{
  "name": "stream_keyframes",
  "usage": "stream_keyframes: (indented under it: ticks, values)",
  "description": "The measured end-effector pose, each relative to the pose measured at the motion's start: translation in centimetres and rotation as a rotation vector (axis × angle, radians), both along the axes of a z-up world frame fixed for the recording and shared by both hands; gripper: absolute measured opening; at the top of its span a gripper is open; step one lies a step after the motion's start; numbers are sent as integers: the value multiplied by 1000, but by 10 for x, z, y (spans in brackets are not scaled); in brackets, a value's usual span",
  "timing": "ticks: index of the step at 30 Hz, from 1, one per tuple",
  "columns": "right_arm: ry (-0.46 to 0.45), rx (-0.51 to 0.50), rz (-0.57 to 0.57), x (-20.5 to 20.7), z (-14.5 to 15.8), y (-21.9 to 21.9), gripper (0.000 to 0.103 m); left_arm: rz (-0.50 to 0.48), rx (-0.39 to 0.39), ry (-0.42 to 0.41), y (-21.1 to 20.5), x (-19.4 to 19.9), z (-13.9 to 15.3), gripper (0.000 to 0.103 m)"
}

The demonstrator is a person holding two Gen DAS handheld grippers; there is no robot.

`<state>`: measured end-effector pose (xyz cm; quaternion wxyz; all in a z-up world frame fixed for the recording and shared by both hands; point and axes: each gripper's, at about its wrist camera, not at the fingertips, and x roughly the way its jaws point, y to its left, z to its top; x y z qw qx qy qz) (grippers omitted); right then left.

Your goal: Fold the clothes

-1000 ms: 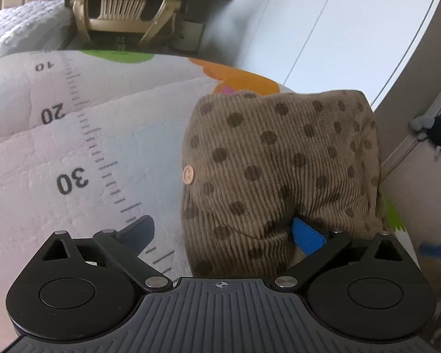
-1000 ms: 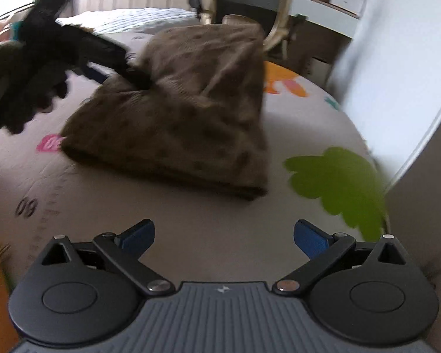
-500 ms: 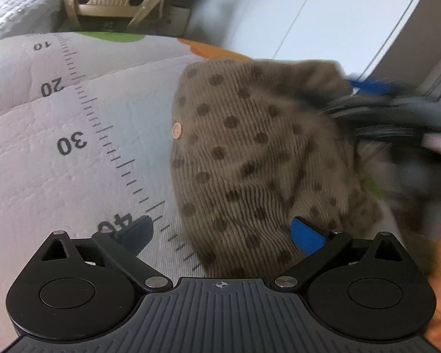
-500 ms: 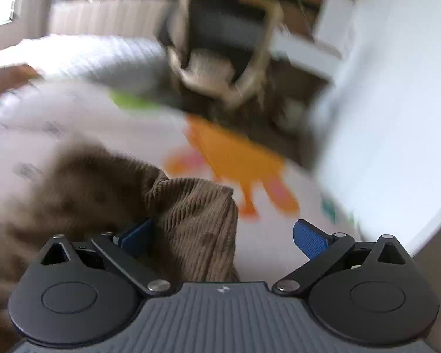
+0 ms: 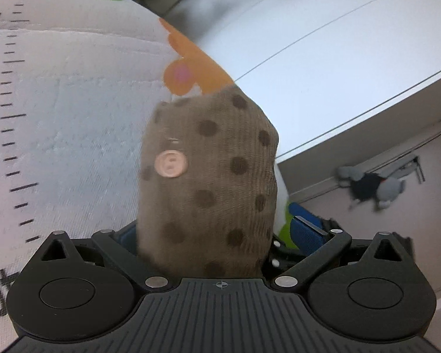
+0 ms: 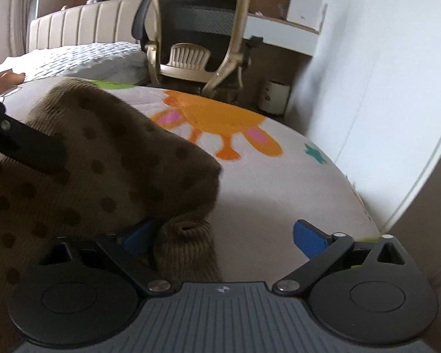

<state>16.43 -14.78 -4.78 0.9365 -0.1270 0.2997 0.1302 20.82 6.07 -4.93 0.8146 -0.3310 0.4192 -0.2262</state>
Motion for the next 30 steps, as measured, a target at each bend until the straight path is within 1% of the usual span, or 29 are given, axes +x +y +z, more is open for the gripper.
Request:
stream_keyframes:
  ticks: [1, 2, 4, 7, 11, 13, 14, 16, 17, 18, 19, 21, 23, 24, 26, 29, 30]
  values:
    - [-3, -4, 13, 2, 2, 8, 95, -3, 6, -14, 3, -2, 2, 93]
    - [-6, -7, 26, 5, 5, 17, 93, -4, 12, -30, 9, -3, 5, 86]
    - [-7, -5, 65, 15, 7, 42, 92, 13, 20, -56, 29, -8, 10, 85]
    - [-33, -22, 149, 33, 10, 102, 91, 77, 22, -69, 69, -17, 15, 88]
    - [-25, -6, 256, 58, 17, 185, 91, 198, 93, -74, 137, -33, 27, 88]
    - [-10, -1, 285, 69, 17, 224, 92, 247, 163, -88, 169, -41, 34, 88]
    - [-3, 2, 297, 74, 17, 244, 93, 271, 225, -92, 182, -43, 36, 89]
    - [8, 10, 272, 90, 17, 268, 97, 322, 370, -97, 207, -48, 38, 89]
    - [7, 26, 263, 98, 18, 278, 101, 345, 430, -102, 217, -50, 37, 91]
    - [8, 37, 263, 103, 19, 281, 102, 362, 459, -109, 226, -54, 37, 94]
    - [16, 39, 266, 106, 20, 282, 102, 377, 479, -117, 234, -58, 36, 95]
    - [37, 34, 267, 111, 19, 277, 102, 381, 452, -125, 246, -64, 40, 95]
    - [66, 27, 257, 121, 17, 263, 102, 377, 436, -164, 250, -66, 50, 95]
    - [85, 39, 252, 123, 17, 255, 102, 374, 430, -187, 251, -66, 56, 95]
    - [95, 78, 242, 118, 21, 238, 102, 404, 485, -196, 253, -55, 63, 95]
    - [16, 124, 283, 99, 40, 224, 102, 459, 586, -199, 256, -37, 72, 95]
    - [-13, 146, 305, 92, 49, 220, 102, 462, 603, -175, 259, -27, 68, 97]
